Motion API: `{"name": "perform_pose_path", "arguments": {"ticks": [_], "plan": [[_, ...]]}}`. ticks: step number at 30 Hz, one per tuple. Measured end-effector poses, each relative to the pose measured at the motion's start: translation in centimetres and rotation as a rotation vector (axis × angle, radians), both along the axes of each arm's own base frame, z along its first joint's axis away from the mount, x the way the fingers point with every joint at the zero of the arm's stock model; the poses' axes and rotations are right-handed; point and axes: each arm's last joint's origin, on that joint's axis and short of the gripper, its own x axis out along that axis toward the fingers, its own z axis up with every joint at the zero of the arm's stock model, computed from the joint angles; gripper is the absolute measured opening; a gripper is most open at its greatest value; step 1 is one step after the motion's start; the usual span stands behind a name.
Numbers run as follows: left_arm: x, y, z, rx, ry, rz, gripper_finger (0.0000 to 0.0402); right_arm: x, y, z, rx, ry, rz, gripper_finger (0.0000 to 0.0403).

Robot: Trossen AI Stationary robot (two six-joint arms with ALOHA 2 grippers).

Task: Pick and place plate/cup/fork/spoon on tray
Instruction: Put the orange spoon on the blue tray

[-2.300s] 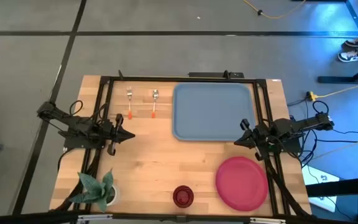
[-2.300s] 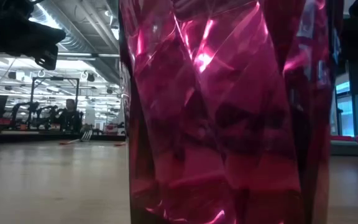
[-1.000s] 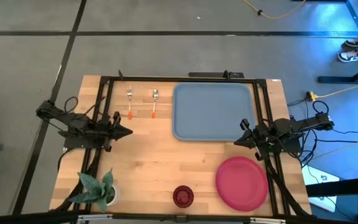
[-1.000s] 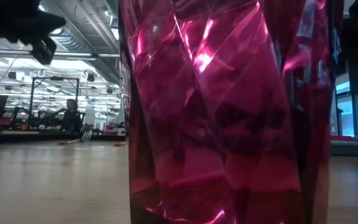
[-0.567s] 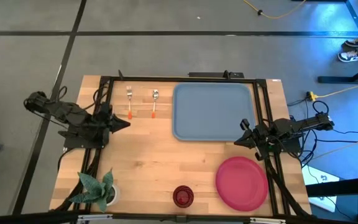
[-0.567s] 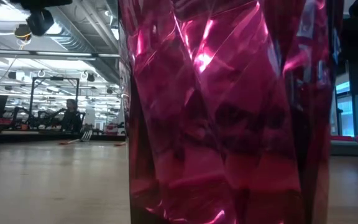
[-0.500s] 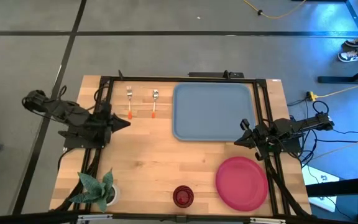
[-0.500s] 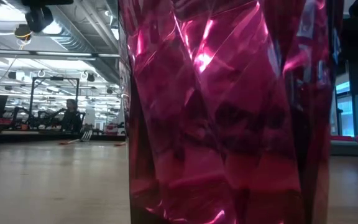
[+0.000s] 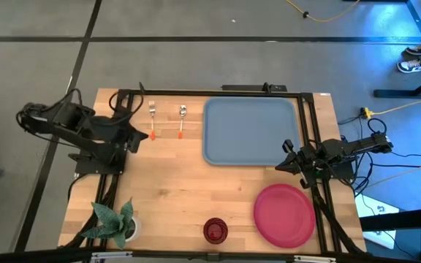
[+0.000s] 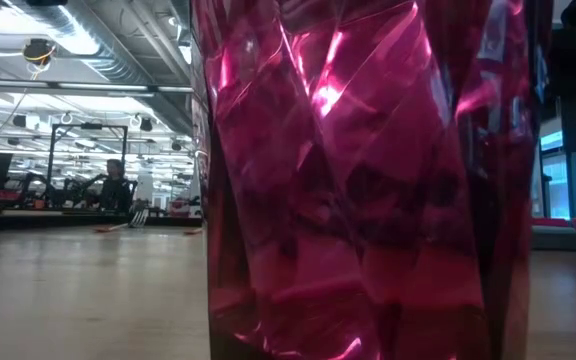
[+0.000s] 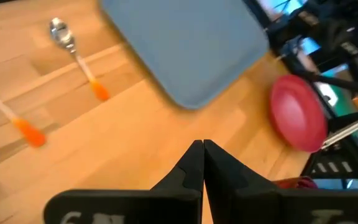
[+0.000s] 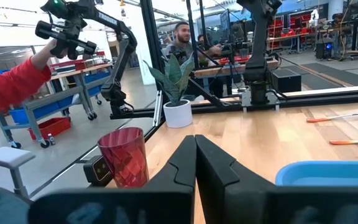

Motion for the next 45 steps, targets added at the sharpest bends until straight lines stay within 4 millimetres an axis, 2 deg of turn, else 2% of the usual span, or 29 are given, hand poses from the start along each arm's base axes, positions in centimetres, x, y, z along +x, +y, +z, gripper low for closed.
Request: {"name": "perform_pose_path", "arguments": {"ticks": [8, 13, 20, 25, 31, 41, 45], "plan": [[0.8, 1.5, 1.6, -0.019, 0.192, 0.058, 0.0000, 0.0, 0.0, 0.1, -0.005, -0.001, -0.001, 0.0007], [1.2, 2.7, 1.2, -0.034, 0.271, 0.139, 0.0000, -0.5, -0.2, 1.8, -0.029, 0.021, -0.003, 0.0007], [1.3, 4.1, 1.3, 0.071, 0.281, 0.281, 0.0000, -0.9, -0.7, 3.5, -0.088, 0.188, -0.153, 0.0007], [1.6, 4.3, 1.5, 0.113, 0.243, 0.319, 0.0000, -0.4, -0.6, 4.5, -0.091, 0.228, -0.161, 0.0007], [2.0, 4.8, 2.2, 0.282, 0.188, 0.381, 0.0000, 0.3, -0.4, 5.3, -0.093, 0.261, -0.161, 0.0007], [2.1, 4.8, 2.2, 0.320, 0.209, 0.323, 0.0000, 0.6, -0.3, 5.3, -0.099, 0.278, -0.159, 0.0007], [2.9, 4.7, 1.9, 0.292, 0.238, 0.269, 0.0009, 0.6, -0.3, 5.4, -0.096, 0.269, -0.159, 0.0007]]}}
